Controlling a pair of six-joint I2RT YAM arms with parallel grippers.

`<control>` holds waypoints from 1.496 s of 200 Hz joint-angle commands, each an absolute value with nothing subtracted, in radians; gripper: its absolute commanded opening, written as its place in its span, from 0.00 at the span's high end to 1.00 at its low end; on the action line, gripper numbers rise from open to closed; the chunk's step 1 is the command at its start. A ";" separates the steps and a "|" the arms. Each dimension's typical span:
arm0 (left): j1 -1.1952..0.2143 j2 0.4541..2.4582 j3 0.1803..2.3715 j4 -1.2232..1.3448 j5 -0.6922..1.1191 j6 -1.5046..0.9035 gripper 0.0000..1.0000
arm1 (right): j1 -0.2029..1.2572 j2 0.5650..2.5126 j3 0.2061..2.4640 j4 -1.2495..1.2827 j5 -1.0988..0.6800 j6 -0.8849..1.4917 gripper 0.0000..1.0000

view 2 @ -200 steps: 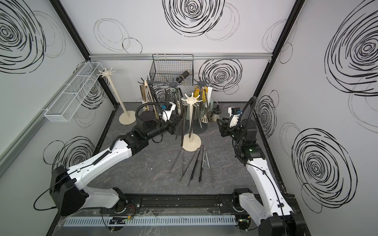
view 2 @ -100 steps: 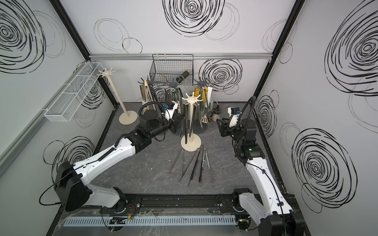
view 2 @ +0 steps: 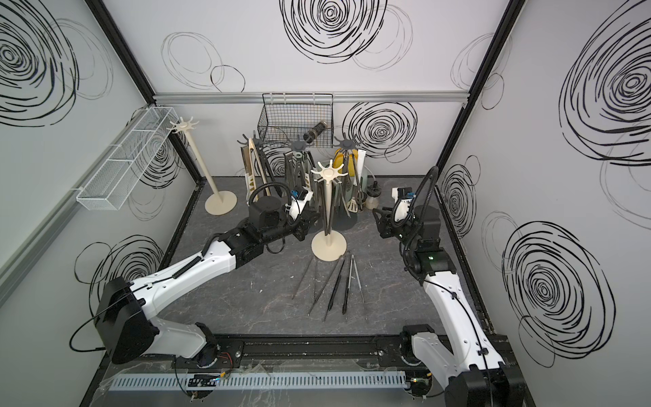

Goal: Hang food tongs on kitchen utensil racks
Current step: Hang the food tongs on the rack, then pick up the food tongs from the center of the board.

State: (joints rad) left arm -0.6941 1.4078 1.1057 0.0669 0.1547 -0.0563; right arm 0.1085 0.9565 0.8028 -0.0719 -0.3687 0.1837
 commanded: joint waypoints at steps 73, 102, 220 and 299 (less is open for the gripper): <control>-0.711 1.180 0.941 0.054 0.093 -0.154 0.71 | 0.357 1.049 0.787 -0.487 -0.105 0.377 0.60; -0.713 1.107 0.874 0.046 0.091 -0.180 0.70 | 0.456 1.113 0.744 -0.495 -0.058 0.467 0.60; -0.712 0.941 0.746 0.032 0.055 -0.276 0.69 | 0.588 1.345 0.654 -0.504 0.015 0.620 0.63; -0.711 0.910 0.710 0.048 0.081 -0.307 0.69 | 0.589 1.485 0.646 -0.455 0.047 0.623 0.80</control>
